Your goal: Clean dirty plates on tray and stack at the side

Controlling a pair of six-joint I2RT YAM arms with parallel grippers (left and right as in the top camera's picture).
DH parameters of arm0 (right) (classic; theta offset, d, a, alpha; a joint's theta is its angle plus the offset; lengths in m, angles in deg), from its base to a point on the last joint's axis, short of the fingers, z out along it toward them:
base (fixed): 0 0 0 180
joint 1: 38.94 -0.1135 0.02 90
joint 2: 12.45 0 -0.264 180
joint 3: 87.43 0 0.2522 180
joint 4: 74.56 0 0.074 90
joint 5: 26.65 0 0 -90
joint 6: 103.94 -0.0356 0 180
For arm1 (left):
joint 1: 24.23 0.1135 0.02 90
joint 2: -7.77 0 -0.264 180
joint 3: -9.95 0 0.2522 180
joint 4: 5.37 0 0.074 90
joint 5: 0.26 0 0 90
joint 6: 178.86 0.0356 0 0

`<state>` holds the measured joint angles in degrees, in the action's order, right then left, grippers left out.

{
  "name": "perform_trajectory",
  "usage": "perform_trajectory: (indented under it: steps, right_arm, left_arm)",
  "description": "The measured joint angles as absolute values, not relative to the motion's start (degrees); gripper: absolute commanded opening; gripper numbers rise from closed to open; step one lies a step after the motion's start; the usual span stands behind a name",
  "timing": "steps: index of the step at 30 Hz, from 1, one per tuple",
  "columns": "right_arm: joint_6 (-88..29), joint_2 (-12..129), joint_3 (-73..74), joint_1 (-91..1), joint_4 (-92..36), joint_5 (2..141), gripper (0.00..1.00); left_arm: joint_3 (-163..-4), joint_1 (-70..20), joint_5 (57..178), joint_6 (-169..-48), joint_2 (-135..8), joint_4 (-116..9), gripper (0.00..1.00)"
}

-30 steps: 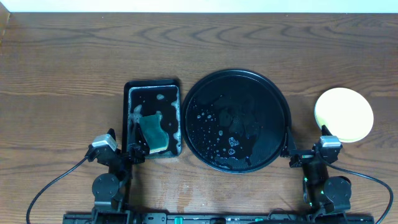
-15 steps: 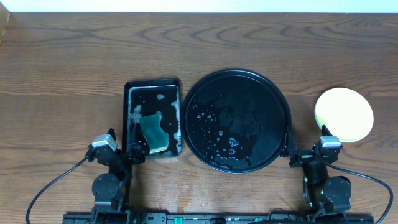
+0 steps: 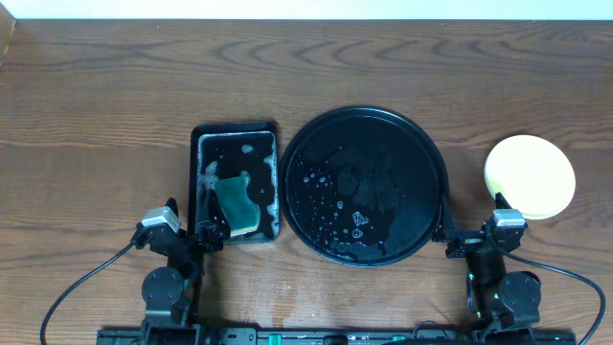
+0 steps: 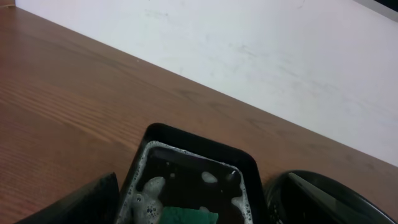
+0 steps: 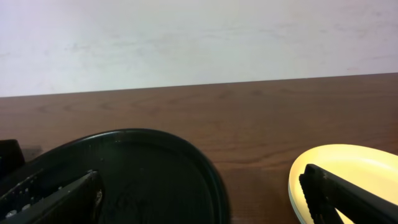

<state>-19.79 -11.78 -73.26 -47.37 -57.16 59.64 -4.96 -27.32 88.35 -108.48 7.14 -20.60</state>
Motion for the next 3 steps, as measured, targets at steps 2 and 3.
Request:
perform_trajectory:
  steps: [2,3]
  right_arm:
    - [-19.8,-11.8,-73.3,-47.4,-57.2,59.6,0.99]
    - [-19.8,-11.8,-73.3,-47.4,-57.2,59.7,0.99]
  left_arm:
    - [-5.0,-27.3,88.3,-108.5,7.1,-20.6,0.84]
    - [-5.0,-27.3,88.3,-108.5,7.1,-20.6,0.84]
